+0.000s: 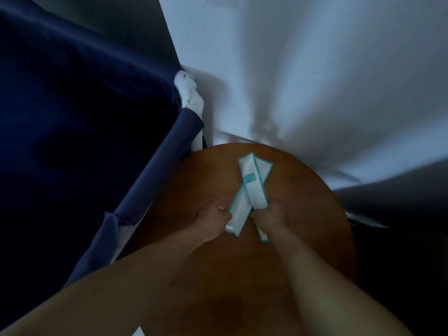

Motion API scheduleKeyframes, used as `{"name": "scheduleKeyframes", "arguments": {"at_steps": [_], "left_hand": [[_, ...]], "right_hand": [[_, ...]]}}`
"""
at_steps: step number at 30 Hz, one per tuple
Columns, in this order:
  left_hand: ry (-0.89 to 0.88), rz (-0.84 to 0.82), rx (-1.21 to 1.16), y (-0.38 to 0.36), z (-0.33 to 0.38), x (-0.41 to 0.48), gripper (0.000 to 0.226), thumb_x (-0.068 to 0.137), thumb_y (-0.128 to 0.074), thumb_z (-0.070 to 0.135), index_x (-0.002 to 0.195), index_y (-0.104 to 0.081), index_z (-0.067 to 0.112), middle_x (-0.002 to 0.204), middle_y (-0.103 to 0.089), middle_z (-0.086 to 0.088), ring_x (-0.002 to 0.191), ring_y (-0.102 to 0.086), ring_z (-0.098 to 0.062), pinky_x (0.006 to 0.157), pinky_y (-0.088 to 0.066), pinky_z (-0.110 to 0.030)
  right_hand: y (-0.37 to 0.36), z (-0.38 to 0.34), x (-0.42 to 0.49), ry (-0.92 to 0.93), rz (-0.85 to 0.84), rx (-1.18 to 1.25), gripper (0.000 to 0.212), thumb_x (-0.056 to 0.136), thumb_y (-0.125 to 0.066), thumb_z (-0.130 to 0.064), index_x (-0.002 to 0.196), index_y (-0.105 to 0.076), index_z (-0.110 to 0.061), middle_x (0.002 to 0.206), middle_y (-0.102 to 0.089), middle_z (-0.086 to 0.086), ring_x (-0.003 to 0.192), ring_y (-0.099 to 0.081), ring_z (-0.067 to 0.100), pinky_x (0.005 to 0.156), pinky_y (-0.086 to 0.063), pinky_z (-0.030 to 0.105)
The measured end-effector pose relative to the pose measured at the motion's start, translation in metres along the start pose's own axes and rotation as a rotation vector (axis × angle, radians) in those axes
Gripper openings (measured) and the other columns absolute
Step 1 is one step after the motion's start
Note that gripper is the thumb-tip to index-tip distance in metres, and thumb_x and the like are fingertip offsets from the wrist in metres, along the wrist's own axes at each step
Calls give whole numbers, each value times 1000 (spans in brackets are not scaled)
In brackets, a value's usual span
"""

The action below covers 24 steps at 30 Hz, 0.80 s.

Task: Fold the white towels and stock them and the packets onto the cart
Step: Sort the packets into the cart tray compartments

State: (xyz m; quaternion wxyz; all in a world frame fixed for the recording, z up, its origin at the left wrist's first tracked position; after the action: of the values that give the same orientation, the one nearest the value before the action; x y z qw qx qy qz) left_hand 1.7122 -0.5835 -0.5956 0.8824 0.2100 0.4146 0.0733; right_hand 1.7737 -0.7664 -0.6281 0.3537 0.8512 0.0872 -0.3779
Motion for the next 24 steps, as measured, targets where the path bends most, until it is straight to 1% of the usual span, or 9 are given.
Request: {"name": "scheduleKeyframes", "arguments": {"at_steps": [2, 6, 10, 12, 14, 16, 20, 22, 24], "left_hand": [[2, 9, -9, 4, 3, -3, 24, 87, -61, 6, 110, -66, 3, 104, -66, -4, 98, -61, -21, 83, -48, -28], [22, 16, -63, 2, -4, 7, 32, 69, -66, 27, 94, -66, 7, 104, -69, -16, 101, -65, -32, 92, -52, -44], [30, 26, -70, -2, -15, 17, 43, 63, -65, 36, 97, -67, 9, 107, -69, -14, 101, -66, -32, 93, -53, -47], [30, 27, -16, 2, -7, 9, 36, 80, -69, 25, 110, -66, 5, 113, -67, -13, 106, -62, -29, 97, -50, -40], [21, 52, 28, 8, -8, 10, 28, 89, -65, 15, 114, -64, 3, 118, -64, -15, 112, -60, -30, 99, -47, -39], [16, 65, 48, 11, -12, 13, 28, 91, -64, 16, 116, -63, 5, 120, -63, -17, 114, -58, -32, 100, -46, -39], [37, 57, -19, 15, -3, 11, 33, 92, -66, 27, 117, -63, 7, 119, -65, -14, 110, -60, -30, 98, -48, -38], [56, 2, -141, 12, 9, 6, 34, 93, -64, 34, 117, -63, 9, 114, -67, -10, 101, -62, -23, 89, -50, -35], [91, -102, -304, 7, 26, -6, 21, 98, -58, 30, 109, -61, 13, 97, -66, -2, 84, -60, -14, 73, -48, -29]], "right_hand": [[3, 2, -1, -19, 16, 42, 39, 75, -79, -16, 110, -68, -5, 107, -71, 17, 96, -69, 34, 77, -57, 40], [-9, -3, 4, -31, 7, 143, 53, 77, -83, -31, 115, -65, 1, 110, -69, 17, 99, -68, 34, 75, -55, 36], [-20, -15, 5, 6, 79, -15, 70, 72, -83, -49, 121, -58, -5, 117, -67, 13, 104, -67, 32, 78, -53, 35], [-20, -21, 6, 23, 125, -70, 68, 73, -83, -45, 121, -55, -7, 120, -65, 14, 108, -66, 33, 85, -54, 38], [-21, -23, 7, 22, 121, -63, 60, 75, -83, -37, 119, -55, -8, 120, -65, 14, 108, -66, 34, 83, -54, 37], [-21, -22, 6, 25, 105, -57, 54, 76, -82, -32, 117, -56, -7, 118, -65, 15, 105, -66, 34, 76, -50, 34], [-18, -14, -2, 94, 26, 35, 49, 75, -84, -22, 114, -62, -2, 108, -68, 17, 95, -68, 34, 75, -55, 38], [-15, -13, -8, 120, -62, 133, 44, 74, -85, -13, 112, -65, -1, 105, -71, 16, 90, -69, 31, 74, -56, 37], [-10, -23, -17, 155, -165, 215, 40, 74, -85, -9, 110, -68, -2, 103, -73, 14, 84, -70, 25, 73, -58, 35]]}}
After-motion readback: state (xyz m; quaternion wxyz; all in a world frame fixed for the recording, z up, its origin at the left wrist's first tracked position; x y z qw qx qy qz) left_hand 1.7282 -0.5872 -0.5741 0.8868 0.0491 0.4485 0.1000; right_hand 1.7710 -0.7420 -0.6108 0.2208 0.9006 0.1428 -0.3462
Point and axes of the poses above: each hand's wrist, its own x-axis towards the middle knuckle, its own y-axis out of the back of the hand, z = x × y, the point moved 9 cm from there along x, towards the middle knuckle
